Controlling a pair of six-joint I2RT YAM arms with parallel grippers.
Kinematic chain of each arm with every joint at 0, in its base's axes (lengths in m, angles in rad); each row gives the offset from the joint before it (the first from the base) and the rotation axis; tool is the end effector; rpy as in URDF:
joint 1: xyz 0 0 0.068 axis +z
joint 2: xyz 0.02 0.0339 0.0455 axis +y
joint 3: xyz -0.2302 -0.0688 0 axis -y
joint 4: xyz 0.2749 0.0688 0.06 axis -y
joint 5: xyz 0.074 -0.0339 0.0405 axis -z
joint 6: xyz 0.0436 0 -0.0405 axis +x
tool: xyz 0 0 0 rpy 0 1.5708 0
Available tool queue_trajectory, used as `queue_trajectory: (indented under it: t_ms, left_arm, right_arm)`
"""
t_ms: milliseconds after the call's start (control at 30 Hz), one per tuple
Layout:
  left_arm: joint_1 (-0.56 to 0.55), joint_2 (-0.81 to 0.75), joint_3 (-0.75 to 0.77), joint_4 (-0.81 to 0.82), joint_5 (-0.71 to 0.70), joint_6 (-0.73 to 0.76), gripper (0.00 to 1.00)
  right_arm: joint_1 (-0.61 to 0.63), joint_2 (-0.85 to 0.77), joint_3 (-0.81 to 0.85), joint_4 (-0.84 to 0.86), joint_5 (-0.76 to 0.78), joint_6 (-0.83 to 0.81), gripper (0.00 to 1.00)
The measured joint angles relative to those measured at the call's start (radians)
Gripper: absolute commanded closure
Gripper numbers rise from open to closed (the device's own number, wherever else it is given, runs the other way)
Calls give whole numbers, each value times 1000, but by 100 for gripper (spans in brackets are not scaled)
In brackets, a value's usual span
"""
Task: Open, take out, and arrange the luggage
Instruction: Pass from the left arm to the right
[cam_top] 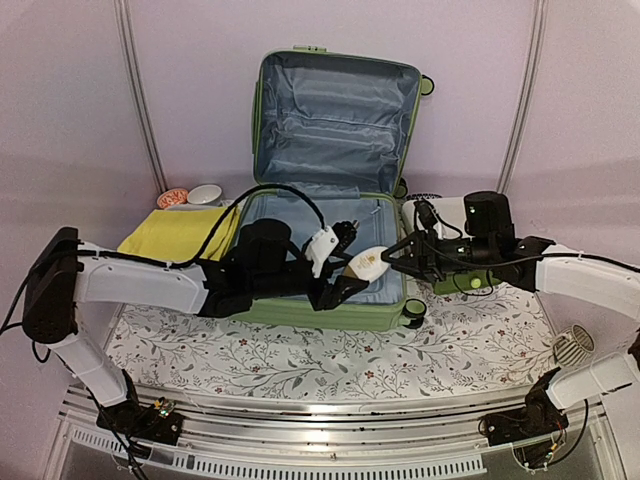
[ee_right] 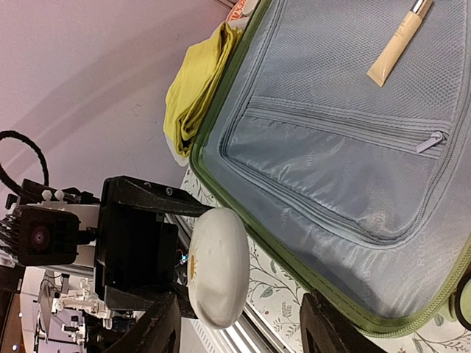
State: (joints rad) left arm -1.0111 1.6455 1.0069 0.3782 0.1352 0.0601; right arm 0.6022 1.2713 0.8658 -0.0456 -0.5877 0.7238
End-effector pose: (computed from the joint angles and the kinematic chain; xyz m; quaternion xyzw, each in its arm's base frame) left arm 0.2111 -0.3480 0.1972 0.4391 0.6593 -0.3259 0.5160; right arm 0.2563 0.2055 0.2321 -0.1043 0.8189 0.5063 0.2496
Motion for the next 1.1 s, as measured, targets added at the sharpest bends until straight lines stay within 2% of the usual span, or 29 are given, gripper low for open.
queue_trajectory:
  t_ms: [433,500,633,733,800,1100]
  left_arm:
    - [-8,-5,-28,46,10,19,50]
    - [-8,-10,-31,51,10,19,40]
    - [-10,-14,-38,54,-1,23,23]
    - [-12,-14,-42,64,-12,25,14]
    - [-14,-16,-49,78,-19,23,4]
    - [-16,-24,-67,89,-72,21,2]
  right_arm:
    - [-1,14,-3,99,-43,66,79]
    - [-1,14,-3,100,-43,67,80]
    - [0,14,-3,99,-41,73,92]
    - [0,13,-5,98,-28,71,94]
    - [0,13,-7,98,-12,71,94]
    - [-30,-29,-10,14,124,69,93]
